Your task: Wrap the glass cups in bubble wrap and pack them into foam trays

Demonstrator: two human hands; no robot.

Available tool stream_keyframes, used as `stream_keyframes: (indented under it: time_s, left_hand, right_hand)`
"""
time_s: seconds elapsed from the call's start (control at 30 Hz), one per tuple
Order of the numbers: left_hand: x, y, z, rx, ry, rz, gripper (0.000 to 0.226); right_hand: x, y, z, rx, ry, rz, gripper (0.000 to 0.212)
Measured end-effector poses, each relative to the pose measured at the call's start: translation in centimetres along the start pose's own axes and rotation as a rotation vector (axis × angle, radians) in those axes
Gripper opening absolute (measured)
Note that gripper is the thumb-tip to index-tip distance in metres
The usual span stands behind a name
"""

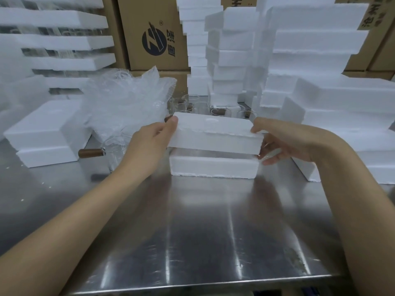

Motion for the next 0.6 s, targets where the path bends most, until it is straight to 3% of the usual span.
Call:
stream_keyframes:
  time_s: [0.07,0.17,0.4,0.6]
  left_hand:
    - [0.5,-0.1,0.7,-0.076,0.082,0.027,0.071]
    - [0.8,-0.1,1.9,-0.154,0.195,0.033,0.044]
    - [0.8,0.0,1.2,-0.168,0.268,0.057,0.038]
    - [1.5,0.7,0.7,-0.179,0.155,0.128,0.070]
  right_hand:
    - [0.0,-0.1,0.1,-0.022,-0.023,-0.012,0.040]
    - [-0.2,-0.1,0.6,-0.054,-0.035,-0.035,0.022]
    - [-0.2,0.1,1.0,-0.123,-0.053,0.016,0.021]
    - [-0.1,0.0,1.2,-0.141,-0.061,0.041,0.029]
Point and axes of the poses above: each hand's wrist, its own y-axis away from the middle knuckle, its own x-axis out of the palm, z = x × y, the point moved 10 cm from there along -y, towards the middle knuckle, and after that the axes turned 15 degrees about y, right-handed, at the moved point
